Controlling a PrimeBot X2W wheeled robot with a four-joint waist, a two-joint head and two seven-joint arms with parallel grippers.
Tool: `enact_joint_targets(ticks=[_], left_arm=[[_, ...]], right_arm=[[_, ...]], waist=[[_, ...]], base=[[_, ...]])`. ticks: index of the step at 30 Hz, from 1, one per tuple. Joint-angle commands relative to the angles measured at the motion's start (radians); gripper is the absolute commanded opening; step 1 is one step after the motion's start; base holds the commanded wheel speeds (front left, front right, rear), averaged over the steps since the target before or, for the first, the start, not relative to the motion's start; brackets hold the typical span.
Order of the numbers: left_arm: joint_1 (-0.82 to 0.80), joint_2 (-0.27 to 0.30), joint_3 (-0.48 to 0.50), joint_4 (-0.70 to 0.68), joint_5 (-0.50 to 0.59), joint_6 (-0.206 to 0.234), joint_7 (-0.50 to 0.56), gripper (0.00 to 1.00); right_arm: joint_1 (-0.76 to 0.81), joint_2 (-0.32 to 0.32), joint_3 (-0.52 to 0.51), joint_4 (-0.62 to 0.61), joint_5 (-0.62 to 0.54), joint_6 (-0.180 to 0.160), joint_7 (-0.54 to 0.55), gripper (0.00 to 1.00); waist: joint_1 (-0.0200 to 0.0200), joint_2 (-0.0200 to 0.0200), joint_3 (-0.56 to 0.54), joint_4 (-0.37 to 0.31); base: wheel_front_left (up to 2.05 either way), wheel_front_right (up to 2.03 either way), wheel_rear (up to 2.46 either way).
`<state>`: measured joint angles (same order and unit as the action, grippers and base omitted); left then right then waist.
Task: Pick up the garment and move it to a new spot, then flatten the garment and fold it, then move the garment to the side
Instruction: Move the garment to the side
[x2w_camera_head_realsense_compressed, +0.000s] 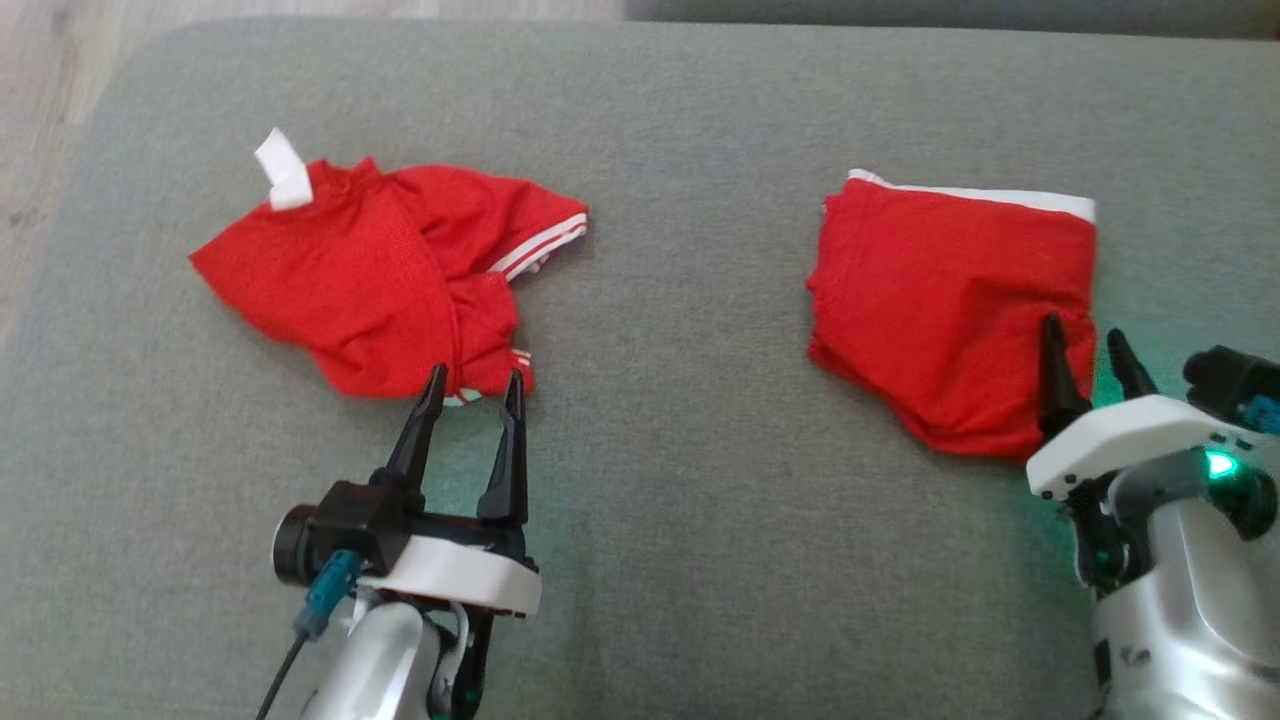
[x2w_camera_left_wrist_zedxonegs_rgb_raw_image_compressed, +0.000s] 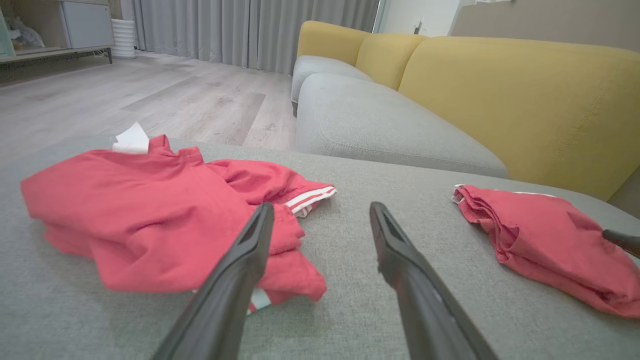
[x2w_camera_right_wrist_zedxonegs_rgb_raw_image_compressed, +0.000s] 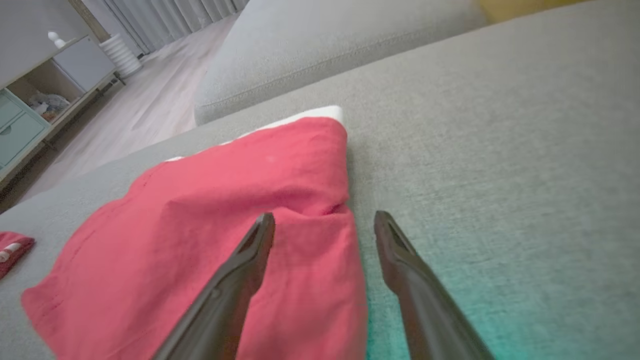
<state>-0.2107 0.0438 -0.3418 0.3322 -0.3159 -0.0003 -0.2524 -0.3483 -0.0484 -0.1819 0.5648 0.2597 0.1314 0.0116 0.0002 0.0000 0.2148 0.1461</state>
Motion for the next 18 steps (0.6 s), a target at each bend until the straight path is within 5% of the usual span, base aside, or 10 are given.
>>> enact_joint_targets(ticks=[1, 8, 10, 18], left_arm=[[-0.039, 0.006, 0.023, -0.031, 0.001, 0.000, -0.009, 1.00], [-0.048, 0.006, 0.023, -0.036, -0.002, 0.005, -0.009, 1.00], [-0.049, 0.006, 0.023, -0.034, -0.003, 0.006, -0.009, 1.00], [-0.047, 0.006, 0.039, -0.041, -0.008, 0.013, -0.009, 1.00]], right_arm=[[-0.040, -0.002, 0.018, -0.010, 0.008, -0.001, 0.010, 1.00], [-0.115, -0.007, 0.032, 0.110, -0.022, -0.001, 0.074, 1.00], [-0.128, -0.018, 0.043, 0.128, -0.036, -0.001, 0.078, 0.00], [-0.177, -0.134, 0.185, 0.125, -0.115, -0.001, 0.060, 0.00]], waist=[[-0.0002, 0.0000, 0.011, 0.011], [-0.0002, 0.0000, 0.033, 0.021], [-0.0002, 0.0000, 0.031, 0.019], [-0.0002, 0.0000, 0.005, -0.014]], base=[[0.00, 0.00, 0.00], [0.00, 0.00, 0.00], [0.00, 0.00, 0.00], [0.00, 0.00, 0.00]])
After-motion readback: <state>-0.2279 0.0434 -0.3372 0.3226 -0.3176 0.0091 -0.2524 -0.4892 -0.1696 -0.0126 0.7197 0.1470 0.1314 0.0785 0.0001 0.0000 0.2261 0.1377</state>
